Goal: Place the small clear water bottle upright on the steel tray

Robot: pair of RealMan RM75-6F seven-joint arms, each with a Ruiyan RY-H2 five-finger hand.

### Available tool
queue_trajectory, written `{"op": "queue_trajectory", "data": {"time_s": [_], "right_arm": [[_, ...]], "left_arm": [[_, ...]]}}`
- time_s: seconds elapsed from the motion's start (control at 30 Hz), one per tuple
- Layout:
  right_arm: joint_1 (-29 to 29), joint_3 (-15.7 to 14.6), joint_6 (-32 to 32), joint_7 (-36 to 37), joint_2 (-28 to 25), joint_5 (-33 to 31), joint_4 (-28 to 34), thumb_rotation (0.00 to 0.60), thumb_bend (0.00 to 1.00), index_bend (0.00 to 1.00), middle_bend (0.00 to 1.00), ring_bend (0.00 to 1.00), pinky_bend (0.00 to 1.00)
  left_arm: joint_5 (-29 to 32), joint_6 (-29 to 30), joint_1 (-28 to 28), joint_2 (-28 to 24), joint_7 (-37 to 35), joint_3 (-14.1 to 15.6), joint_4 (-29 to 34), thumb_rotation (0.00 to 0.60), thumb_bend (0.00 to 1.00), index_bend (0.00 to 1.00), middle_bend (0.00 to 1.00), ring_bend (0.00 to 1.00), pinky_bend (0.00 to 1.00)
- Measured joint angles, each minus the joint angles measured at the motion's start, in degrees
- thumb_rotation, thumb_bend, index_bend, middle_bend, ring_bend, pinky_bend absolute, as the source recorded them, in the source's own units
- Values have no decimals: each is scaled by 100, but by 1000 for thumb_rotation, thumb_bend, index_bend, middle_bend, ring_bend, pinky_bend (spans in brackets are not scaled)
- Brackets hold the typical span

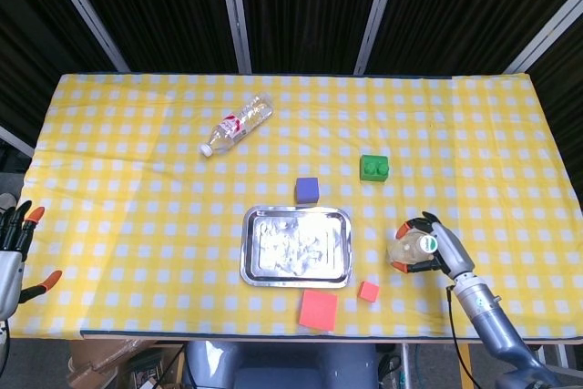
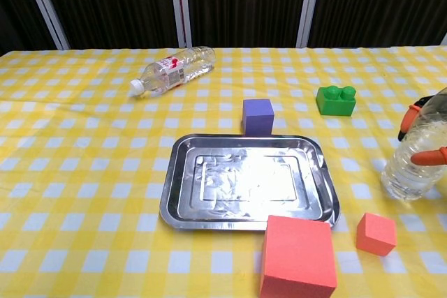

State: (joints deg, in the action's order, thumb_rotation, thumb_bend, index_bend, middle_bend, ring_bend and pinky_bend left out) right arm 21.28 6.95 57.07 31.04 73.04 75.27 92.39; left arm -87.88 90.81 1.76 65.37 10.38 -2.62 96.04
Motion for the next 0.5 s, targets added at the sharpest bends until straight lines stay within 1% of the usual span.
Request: {"op": "queue_trajectory", "data": {"time_s": [0.07,0.2,0.37,0.5], "right_arm": [[-41,41,118,-33,99,-68,-101,600,102,760,602,359,0],[-68,33,170,-192,149,-80,-177,600,102,762,604,361,0],[-43,-57,41,-385,177,-77,-263,600,102,762,606,377,0],[14,-46,-11,-549,194,-90,-242,600,116,762,609,381,0]], "left_arm": [[0,-7,2,2,-4,2,0,600,132,1,0,0,0],[-3,-28,10,12,17,9,5,600,132,1,0,0,0],[-12,-44,15,25,48,22,18,600,133,1,0,0,0],[-5,-30,8,11,2,16,29,600,132,1,0,0,0]]}}
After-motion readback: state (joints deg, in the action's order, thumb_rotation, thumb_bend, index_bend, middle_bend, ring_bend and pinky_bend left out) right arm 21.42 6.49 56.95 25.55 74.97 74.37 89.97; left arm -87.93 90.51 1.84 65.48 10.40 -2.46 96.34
